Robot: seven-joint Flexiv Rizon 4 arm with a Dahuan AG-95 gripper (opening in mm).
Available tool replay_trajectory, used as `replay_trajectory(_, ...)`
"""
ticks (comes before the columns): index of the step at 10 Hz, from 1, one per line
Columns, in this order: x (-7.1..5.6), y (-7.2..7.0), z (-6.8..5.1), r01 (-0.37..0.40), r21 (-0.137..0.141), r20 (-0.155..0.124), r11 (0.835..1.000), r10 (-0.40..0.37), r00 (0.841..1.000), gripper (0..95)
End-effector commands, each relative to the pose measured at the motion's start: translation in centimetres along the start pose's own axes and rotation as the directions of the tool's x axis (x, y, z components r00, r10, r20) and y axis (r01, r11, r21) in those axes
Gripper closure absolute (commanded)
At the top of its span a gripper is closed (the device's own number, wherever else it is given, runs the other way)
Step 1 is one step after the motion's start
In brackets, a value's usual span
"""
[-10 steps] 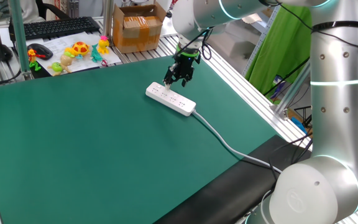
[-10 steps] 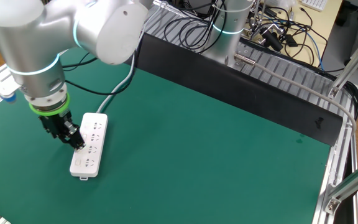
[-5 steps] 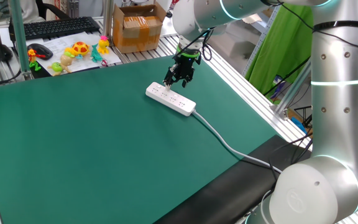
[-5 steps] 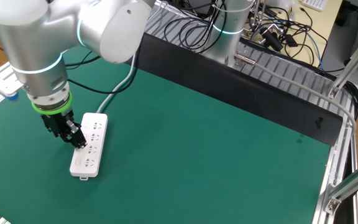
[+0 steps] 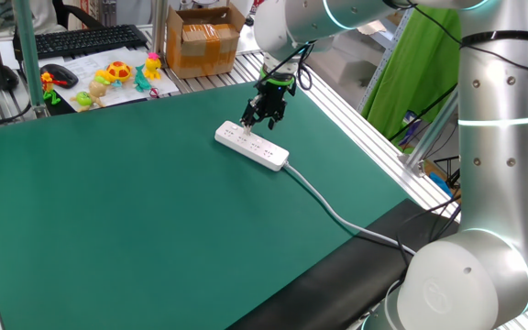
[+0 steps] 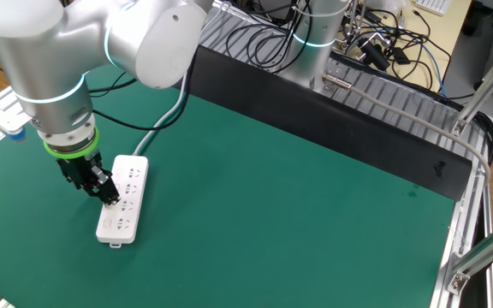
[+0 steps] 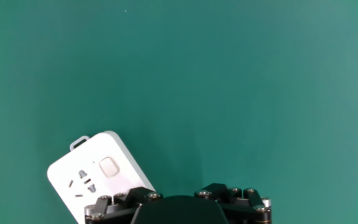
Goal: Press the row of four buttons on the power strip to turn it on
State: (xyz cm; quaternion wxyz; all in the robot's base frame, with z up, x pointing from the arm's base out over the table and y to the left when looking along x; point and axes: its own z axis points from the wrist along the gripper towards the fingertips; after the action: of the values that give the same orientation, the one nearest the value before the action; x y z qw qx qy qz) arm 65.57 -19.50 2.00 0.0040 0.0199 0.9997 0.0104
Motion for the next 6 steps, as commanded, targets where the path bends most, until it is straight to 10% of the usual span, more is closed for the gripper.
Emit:
replay_trajectory(1,0.05,0.02,0.22,0.001,-0.001,0.0,1.0,-0.001,1.0,19.0)
replay_trajectory(6,-0.18,0.24,0.92,-0.005,-0.008,0.0,1.0,0.005,1.0,38.0)
